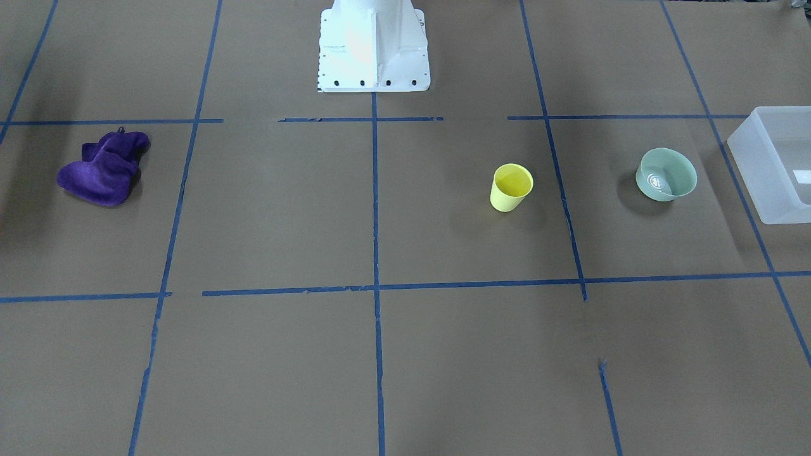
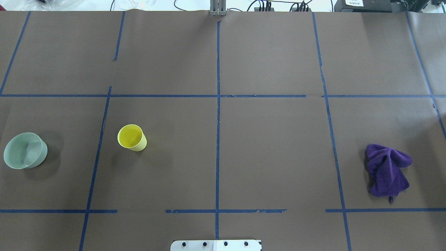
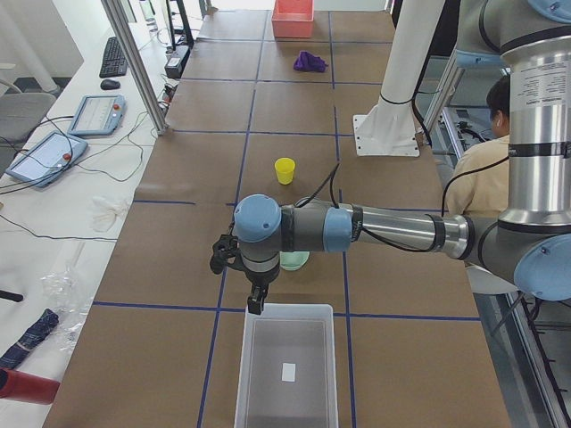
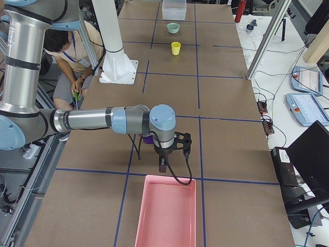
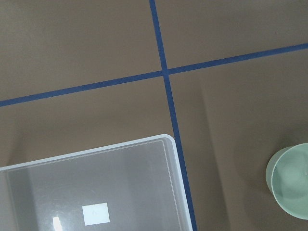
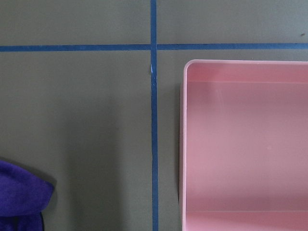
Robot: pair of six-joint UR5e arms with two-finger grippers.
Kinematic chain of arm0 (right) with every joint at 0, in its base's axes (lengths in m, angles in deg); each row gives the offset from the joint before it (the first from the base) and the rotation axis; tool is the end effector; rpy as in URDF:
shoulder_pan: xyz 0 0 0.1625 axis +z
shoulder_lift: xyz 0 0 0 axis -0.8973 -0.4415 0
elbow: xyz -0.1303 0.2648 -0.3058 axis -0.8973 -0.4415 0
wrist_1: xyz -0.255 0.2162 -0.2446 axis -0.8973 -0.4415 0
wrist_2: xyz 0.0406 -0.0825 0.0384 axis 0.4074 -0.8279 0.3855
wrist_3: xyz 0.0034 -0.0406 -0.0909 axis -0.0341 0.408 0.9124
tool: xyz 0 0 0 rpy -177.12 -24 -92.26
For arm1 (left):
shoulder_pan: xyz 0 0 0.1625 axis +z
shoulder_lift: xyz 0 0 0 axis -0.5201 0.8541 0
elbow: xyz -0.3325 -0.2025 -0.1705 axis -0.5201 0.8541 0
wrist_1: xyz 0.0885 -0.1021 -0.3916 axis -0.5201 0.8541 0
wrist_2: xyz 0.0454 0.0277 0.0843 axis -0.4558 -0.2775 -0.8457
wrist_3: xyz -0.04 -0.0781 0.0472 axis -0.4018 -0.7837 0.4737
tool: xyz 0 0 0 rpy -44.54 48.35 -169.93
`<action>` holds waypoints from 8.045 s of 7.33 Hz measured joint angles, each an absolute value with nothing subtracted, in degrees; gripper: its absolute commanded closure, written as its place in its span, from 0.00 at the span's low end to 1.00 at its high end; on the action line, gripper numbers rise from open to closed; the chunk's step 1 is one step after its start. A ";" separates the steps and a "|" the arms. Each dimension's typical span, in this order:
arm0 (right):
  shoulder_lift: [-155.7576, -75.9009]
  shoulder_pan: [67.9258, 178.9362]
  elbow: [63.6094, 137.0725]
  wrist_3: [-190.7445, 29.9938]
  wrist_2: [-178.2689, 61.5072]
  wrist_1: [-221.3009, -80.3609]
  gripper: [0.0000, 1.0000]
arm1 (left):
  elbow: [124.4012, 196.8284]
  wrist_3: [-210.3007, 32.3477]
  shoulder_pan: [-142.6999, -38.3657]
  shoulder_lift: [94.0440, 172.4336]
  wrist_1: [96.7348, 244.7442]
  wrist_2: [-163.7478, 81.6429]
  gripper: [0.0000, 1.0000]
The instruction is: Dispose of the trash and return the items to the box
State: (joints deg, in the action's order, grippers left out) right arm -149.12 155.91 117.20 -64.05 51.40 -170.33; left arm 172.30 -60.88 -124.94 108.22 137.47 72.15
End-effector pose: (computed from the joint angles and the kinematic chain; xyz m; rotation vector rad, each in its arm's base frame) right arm 0.0801 -0.3907 0.6032 0.0197 -0.7469 0.0351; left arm -0.0912 -0.4440 0.6066 0.1192 0.7726 0.1633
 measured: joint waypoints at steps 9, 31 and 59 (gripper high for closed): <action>-144.47 151.86 123.66 -65.70 56.82 -170.20 0.00 | 173.72 -61.38 -116.51 112.19 162.97 72.05 0.00; -147.89 151.87 119.39 -73.23 57.46 -147.77 0.00 | 181.11 -153.39 -61.79 118.33 177.16 35.12 1.00; -151.05 114.55 125.82 -109.60 33.23 -130.55 0.03 | 159.85 -66.99 -113.96 97.12 198.88 74.25 0.00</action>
